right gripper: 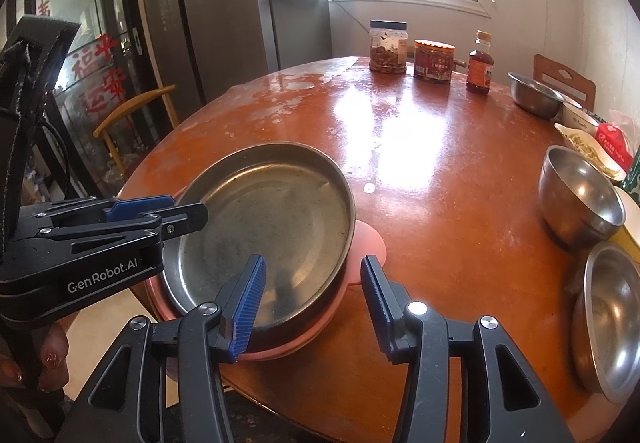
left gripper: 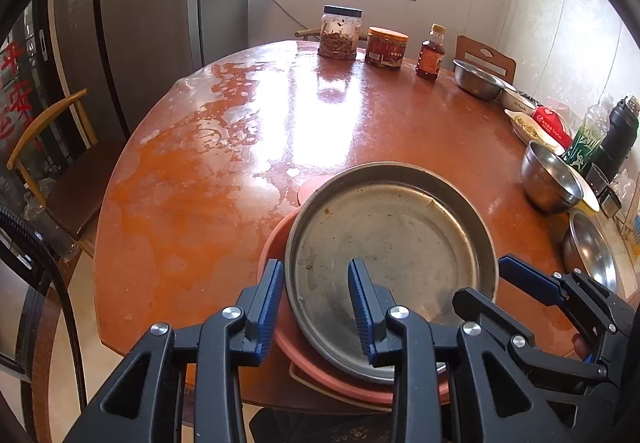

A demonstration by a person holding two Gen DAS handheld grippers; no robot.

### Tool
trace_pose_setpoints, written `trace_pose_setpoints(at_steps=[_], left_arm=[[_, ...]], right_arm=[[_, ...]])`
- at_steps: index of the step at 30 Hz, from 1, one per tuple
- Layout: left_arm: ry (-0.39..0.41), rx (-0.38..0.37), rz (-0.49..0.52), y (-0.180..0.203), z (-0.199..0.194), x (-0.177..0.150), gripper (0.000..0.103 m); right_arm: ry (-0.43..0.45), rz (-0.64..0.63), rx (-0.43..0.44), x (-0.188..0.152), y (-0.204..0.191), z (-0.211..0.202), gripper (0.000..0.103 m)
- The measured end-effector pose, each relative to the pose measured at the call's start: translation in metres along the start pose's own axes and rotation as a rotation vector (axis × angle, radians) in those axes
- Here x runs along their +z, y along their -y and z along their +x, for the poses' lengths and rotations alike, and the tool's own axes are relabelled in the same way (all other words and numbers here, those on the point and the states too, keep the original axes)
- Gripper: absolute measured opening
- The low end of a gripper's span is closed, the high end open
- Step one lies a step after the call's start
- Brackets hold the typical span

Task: Organize plates and bowls
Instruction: 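Open both grippers and release the metal pan on the stack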

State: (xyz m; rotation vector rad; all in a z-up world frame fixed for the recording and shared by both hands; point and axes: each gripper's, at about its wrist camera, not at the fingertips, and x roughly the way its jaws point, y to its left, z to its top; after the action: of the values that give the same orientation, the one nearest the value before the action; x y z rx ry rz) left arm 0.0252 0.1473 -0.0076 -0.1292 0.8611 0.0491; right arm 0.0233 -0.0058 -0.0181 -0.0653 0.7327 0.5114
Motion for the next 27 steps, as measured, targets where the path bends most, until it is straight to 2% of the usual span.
trace_pose_setpoints(at_steps=[3,12,16,27], left_arm=[[0.009,-0.005,-0.001,0.002,-0.004,0.000,0.040],[0.033,0.000,0.017,0.014,-0.012,0.001,0.042],[0.035,0.000,0.021,0.018,-0.016,0.000,0.046],[0.054,-0.007,0.031,0.034,-0.028,-0.004,0.053]], right_arm=[[0.011,0.013,-0.001,0.000,0.002,-0.004,0.054],[0.026,0.034,-0.010,-0.003,0.009,-0.013,0.055],[0.039,0.053,-0.014,-0.004,0.013,-0.019,0.063],[0.094,0.087,-0.041,-0.008,0.026,-0.041,0.068]])
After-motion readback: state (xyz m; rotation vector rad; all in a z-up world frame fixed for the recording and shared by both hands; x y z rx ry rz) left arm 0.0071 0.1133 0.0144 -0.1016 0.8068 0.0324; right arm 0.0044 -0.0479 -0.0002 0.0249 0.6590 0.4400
